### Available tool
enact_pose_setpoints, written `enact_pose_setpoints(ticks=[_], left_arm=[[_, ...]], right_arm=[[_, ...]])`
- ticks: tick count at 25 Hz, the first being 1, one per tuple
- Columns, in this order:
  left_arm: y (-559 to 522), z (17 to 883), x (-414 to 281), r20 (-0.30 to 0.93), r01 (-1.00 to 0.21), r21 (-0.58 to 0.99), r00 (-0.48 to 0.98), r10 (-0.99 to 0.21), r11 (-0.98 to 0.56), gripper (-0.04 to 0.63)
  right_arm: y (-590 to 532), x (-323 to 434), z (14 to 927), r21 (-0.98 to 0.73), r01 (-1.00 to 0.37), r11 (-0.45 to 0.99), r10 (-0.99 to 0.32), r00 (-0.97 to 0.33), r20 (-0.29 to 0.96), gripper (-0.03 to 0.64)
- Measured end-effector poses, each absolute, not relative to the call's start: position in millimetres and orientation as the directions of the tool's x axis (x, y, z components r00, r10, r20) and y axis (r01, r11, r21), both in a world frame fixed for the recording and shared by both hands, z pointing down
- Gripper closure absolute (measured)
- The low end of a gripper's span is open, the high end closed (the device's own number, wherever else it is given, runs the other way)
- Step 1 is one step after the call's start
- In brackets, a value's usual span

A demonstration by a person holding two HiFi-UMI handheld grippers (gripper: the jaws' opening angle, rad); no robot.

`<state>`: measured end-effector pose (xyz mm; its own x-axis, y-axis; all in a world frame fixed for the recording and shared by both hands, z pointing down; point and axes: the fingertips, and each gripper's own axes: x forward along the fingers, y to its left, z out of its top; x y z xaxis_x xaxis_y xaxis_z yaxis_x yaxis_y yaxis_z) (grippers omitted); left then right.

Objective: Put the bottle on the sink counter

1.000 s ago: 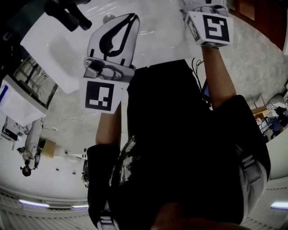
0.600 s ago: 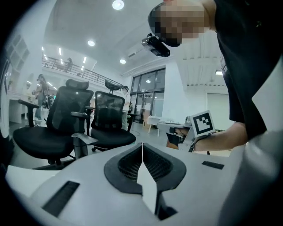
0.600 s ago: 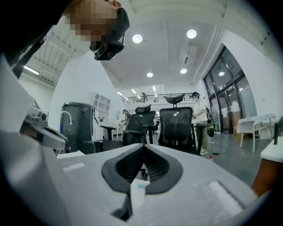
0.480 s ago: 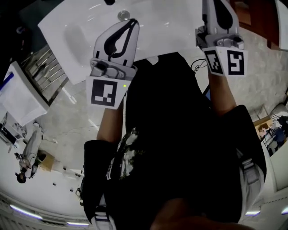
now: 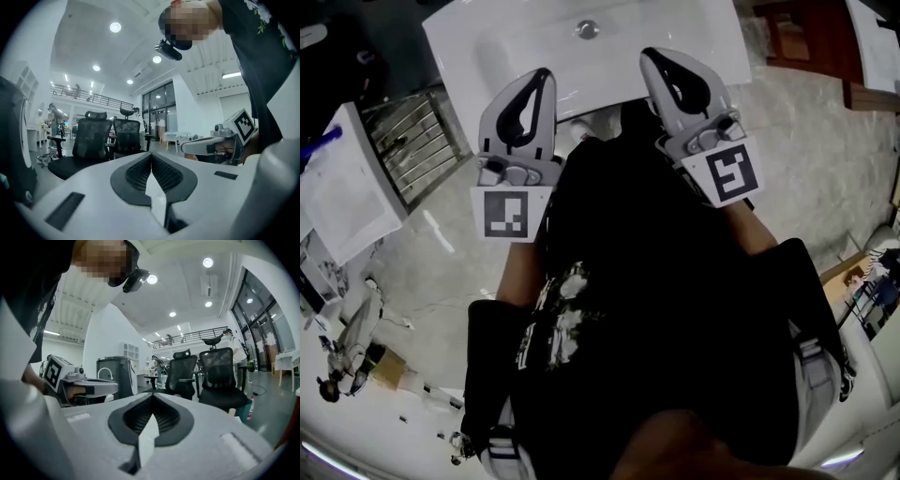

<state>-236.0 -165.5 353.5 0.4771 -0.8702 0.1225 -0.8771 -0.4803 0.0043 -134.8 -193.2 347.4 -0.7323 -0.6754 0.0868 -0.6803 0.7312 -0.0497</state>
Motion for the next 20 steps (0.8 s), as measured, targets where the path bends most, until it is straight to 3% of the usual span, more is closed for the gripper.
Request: enact_pose_setpoints(ticks=[10,20], left_arm=[[-72,358,-289,0.114,-0.894,-0.004,0.444,-0.889,-0.447,0.580],[-56,369,-276,0.094,-0.880,0.012,0.475,-0.875,-0.476,0.580]], right_arm=[[-86,-221,349,0.016,-0.592,0.806,-0.590,-0.800,0.109,0.623],[-64,-219,362,0.045,-0.586,0.809,-0.584,-0.794,0.167,0.623]])
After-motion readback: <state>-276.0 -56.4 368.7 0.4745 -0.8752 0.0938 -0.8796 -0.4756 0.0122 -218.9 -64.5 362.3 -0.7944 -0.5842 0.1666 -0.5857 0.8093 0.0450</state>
